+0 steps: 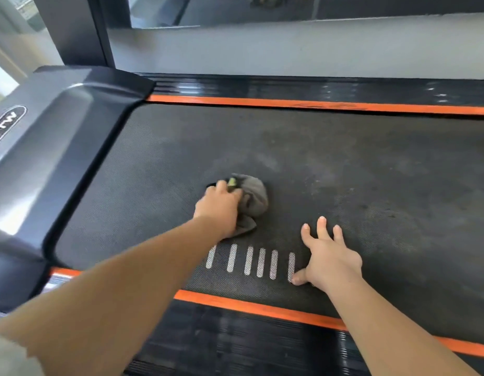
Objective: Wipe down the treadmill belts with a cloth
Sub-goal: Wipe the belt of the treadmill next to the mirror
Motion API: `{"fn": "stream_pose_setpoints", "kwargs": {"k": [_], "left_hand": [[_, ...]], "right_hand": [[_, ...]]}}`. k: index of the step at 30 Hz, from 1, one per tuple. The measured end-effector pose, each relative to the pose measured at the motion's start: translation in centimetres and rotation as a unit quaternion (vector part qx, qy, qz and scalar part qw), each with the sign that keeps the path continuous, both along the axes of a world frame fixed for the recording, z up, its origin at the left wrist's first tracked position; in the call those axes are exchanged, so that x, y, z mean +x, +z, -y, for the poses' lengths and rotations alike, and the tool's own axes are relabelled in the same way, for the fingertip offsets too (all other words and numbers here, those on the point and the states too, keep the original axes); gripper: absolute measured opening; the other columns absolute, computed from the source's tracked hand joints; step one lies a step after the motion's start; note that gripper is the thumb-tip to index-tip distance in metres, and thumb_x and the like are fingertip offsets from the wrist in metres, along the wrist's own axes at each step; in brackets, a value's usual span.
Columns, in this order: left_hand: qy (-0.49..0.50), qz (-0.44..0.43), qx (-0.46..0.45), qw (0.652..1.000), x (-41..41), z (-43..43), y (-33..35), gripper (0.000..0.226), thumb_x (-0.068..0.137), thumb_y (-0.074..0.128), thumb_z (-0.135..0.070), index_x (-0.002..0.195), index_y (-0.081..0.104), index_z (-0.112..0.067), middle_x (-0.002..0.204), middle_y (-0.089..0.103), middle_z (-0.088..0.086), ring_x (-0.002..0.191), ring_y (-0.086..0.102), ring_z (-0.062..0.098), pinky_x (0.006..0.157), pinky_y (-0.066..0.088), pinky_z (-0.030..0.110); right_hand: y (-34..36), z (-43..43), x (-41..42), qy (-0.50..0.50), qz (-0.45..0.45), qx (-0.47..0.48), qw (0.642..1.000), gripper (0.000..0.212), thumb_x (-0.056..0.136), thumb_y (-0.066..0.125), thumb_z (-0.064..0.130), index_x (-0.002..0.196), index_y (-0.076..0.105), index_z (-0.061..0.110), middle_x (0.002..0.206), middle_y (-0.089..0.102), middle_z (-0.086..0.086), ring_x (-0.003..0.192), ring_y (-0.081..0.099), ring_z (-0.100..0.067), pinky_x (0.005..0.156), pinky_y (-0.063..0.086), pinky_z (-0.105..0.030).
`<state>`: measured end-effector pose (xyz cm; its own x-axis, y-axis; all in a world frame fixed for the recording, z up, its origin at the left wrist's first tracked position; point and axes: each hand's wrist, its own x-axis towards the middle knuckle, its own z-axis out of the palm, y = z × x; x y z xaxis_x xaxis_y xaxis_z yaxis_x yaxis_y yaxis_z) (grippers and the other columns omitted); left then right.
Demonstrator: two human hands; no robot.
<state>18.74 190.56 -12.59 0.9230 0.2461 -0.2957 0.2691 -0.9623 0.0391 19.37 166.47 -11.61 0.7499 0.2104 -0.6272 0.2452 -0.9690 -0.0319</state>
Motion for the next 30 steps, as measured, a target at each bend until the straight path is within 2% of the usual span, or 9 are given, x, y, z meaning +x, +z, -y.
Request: {"fn": "stream_pose_setpoints", "kwargs": {"k": [3,7,9,12,15,22,25,27,30], "left_hand": [[0.094,0.023,0.011,0.995,-1.9,4.6,-0.3,0.045,0.097,0.058,-0.032,0.139,0.045,-0.022,0.138,0.037,0.012,0.124,0.044,0.034,0.093,0.048,0.045],[-0.151,0.032,-0.079,0.985,-8.2,10.1,-0.8,0.062,0.093,0.059,-0.03,0.15,0.036,-0.031,0.135,0.036,0.007,0.122,0.042,0.029,0.086,0.05,0.043],[-0.225,0.021,-0.083,0.971,-7.1,6.8,-0.9,0.061,0.094,0.056,-0.037,0.152,0.035,-0.037,0.135,0.038,0.005,0.122,0.044,0.027,0.088,0.052,0.044],[-0.091,0.018,-0.004,0.996,-4.2,1.6,-0.8,0.053,0.095,0.051,-0.047,0.145,0.043,-0.036,0.133,0.04,0.006,0.123,0.046,0.031,0.092,0.052,0.046],[0.106,0.034,0.018,0.994,-3.3,2.6,-0.5,0.044,0.097,0.057,-0.034,0.139,0.047,-0.028,0.134,0.04,0.01,0.124,0.045,0.034,0.093,0.048,0.047],[-0.18,0.055,-0.066,0.98,-8.1,8.0,-1.4,0.076,0.09,0.063,-0.035,0.155,0.023,-0.034,0.133,0.045,0.002,0.121,0.05,0.028,0.094,0.051,0.044],[-0.081,0.037,0.006,0.996,-5.8,3.1,-0.6,0.055,0.096,0.049,-0.044,0.149,0.035,-0.036,0.133,0.044,0.004,0.122,0.049,0.03,0.089,0.051,0.044],[0.038,0.041,0.026,0.998,-5.2,1.9,-0.5,0.047,0.098,0.048,-0.038,0.144,0.041,-0.033,0.133,0.042,0.007,0.121,0.047,0.032,0.086,0.049,0.043],[0.027,0.028,0.041,0.998,-5.6,6.0,-0.4,0.046,0.094,0.057,-0.027,0.138,0.042,-0.031,0.134,0.041,0.009,0.121,0.046,0.032,0.089,0.048,0.042]], "right_hand": [[-0.1,-0.4,0.3,-0.015,0.0,-0.002,1.0,0.133,0.067,0.088,0.06,0.161,-0.005,0.043,0.168,-0.025,0.006,0.157,-0.016,-0.029,0.105,0.047,-0.054],[-0.4,-0.4,0.3,-0.038,0.006,0.008,0.999,0.111,0.086,0.078,0.03,0.163,-0.001,0.041,0.169,-0.023,0.006,0.158,-0.013,-0.029,0.107,0.046,-0.055],[-0.4,-0.1,0.2,-0.023,0.002,0.013,1.0,0.114,0.085,0.078,0.037,0.162,-0.006,0.043,0.168,-0.026,0.007,0.157,-0.015,-0.028,0.104,0.048,-0.052],[-0.3,0.2,0.1,-0.01,0.003,0.011,1.0,0.131,0.068,0.085,0.064,0.16,-0.007,0.044,0.168,-0.026,0.008,0.157,-0.016,-0.027,0.101,0.049,-0.052],[-0.1,-0.2,0.2,-0.016,0.009,0.009,1.0,0.135,0.061,0.09,0.062,0.161,0.0,0.043,0.169,-0.02,0.006,0.158,-0.012,-0.03,0.1,0.05,-0.054],[-0.3,-0.2,0.0,-0.029,0.014,0.022,0.999,0.118,0.081,0.082,0.035,0.162,-0.003,0.039,0.168,-0.023,0.005,0.157,-0.014,-0.03,0.107,0.046,-0.056],[-0.3,0.2,-0.1,-0.006,0.011,0.01,1.0,0.128,0.07,0.084,0.064,0.16,-0.005,0.043,0.167,-0.025,0.006,0.157,-0.016,-0.029,0.104,0.048,-0.052],[-0.4,0.2,-0.3,0.004,0.016,0.0,1.0,0.127,0.07,0.081,0.068,0.16,-0.005,0.043,0.168,-0.024,0.006,0.157,-0.015,-0.029,0.102,0.048,-0.049],[-0.4,-0.1,-0.3,0.0,0.018,-0.005,1.0,0.128,0.07,0.084,0.064,0.16,-0.004,0.042,0.168,-0.023,0.005,0.157,-0.015,-0.03,0.102,0.049,-0.052]]}}
